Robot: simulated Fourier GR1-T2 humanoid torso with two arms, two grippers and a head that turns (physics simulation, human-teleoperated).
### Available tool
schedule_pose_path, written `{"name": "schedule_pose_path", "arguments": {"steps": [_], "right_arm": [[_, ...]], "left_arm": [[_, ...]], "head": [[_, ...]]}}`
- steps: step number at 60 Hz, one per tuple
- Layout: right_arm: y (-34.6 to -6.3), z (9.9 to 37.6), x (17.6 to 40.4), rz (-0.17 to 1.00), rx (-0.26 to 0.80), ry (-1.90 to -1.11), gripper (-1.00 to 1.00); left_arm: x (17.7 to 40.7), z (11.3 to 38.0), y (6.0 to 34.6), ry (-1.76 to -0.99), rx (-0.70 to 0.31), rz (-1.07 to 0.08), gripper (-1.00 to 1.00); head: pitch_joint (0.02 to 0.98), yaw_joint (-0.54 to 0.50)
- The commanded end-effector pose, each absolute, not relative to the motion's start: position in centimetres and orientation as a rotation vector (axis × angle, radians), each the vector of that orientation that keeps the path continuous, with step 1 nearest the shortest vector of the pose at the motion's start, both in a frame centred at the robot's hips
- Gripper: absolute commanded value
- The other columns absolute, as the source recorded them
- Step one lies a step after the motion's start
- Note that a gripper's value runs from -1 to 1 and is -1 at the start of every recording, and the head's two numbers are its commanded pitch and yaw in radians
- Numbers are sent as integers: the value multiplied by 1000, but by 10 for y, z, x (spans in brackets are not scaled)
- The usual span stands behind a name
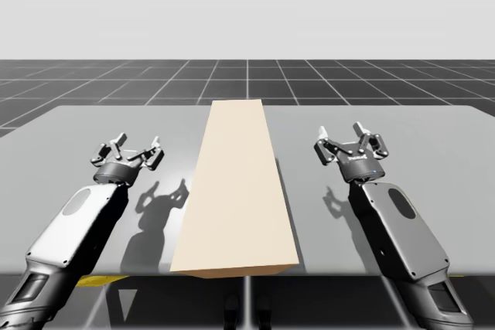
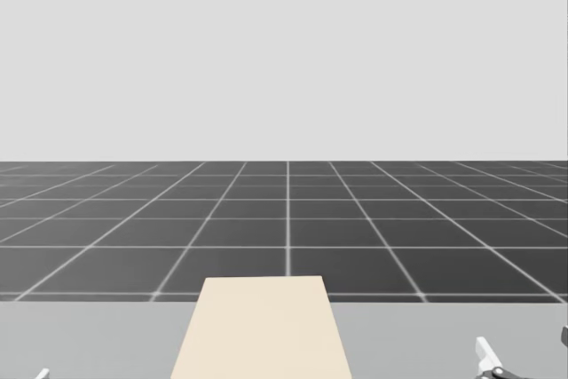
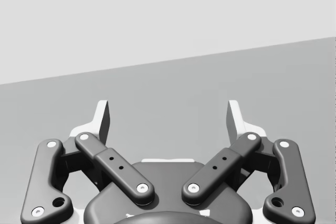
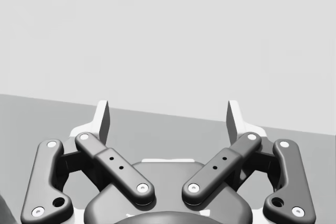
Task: Retrieve the object from inside the box.
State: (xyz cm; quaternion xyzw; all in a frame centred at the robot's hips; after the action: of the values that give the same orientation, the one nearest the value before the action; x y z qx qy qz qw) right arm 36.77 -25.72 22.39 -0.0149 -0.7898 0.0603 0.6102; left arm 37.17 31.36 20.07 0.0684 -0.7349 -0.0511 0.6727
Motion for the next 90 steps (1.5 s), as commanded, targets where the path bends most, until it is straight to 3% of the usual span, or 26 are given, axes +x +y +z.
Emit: {"name": "schedule_pose_path", "arguments": {"steps": [1, 9, 13, 18, 24, 30, 44, 53, 62, 72, 90], "right_arm": [[-255, 223, 367, 124, -38, -1833, -1000], [-252, 226, 365, 142, 33, -1807, -1000], [-250, 222, 365, 174, 128, -1711, -1000], [-242, 211, 364, 285, 243, -1539, -1000], [-225, 194, 359, 432, 297, -1465, -1000], [-204, 179, 348, 591, 360, -1415, -1000], [-150, 164, 320, 797, 635, -1387, -1000], [-127, 155, 317, 873, 637, -1372, -1000], [-126, 150, 328, 860, 654, -1361, -1000], [-114, 124, 344, 875, 666, -1345, -1000], [-97, 118, 398, 872, 679, -1338, -1000]], "left_arm": [[372, 200, 312, -1652, 150, -121, -1000], [372, 199, 313, -1639, 138, -120, -1000], [375, 195, 315, -1530, 61, -154, -1000], [379, 186, 315, -1453, 41, -198, -1000], [379, 176, 309, -1382, -14, -289, -1000], [372, 167, 291, -1344, -52, -454, -1000], [351, 166, 253, -1374, -129, -615, -1000], [347, 165, 244, -1380, -131, -641, -1000], [347, 164, 244, -1378, -132, -644, -1000], [347, 163, 243, -1375, -116, -662, -1000], [347, 162, 243, -1377, -90, -681, -1000]], "head": [[156, 8], [156, 8], [157, 6], [160, 7], [163, 4], [164, -1], [171, -5], [171, -13], [182, -24], [193, -41], [212, -57]]}}
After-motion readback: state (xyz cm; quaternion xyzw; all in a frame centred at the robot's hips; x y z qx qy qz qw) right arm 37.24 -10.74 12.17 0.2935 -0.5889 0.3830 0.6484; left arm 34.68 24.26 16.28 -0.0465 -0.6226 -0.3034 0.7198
